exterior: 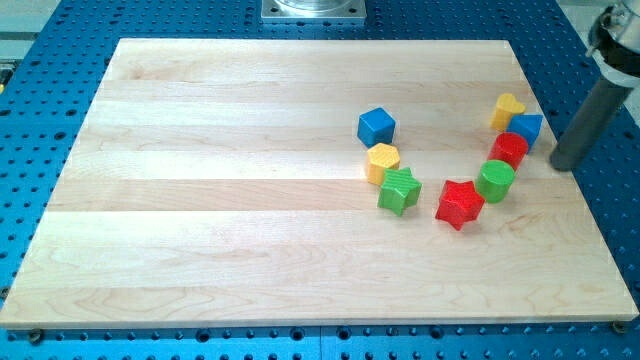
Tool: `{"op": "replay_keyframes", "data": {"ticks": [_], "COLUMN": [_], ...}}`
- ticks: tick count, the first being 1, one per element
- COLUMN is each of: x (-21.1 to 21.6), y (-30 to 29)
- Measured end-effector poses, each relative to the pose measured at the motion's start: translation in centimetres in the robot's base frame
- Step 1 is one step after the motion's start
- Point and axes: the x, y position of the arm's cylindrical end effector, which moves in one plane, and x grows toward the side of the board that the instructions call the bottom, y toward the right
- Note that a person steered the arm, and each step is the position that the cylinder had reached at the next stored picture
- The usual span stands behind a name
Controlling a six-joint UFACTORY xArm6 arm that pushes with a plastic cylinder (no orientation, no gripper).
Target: Slide the blue triangle to the top left of the red circle
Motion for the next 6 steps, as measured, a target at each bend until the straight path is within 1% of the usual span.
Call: {"op": "replay_keyframes", "data": {"ticks": [1,2,3,4,5,6], "x": [-0.5,-2.4,-3.5,-3.5,-3.5,-5.0], "y": [-2.1,-0.3,-2.1,-4.5,-1.8,-0.1]}}
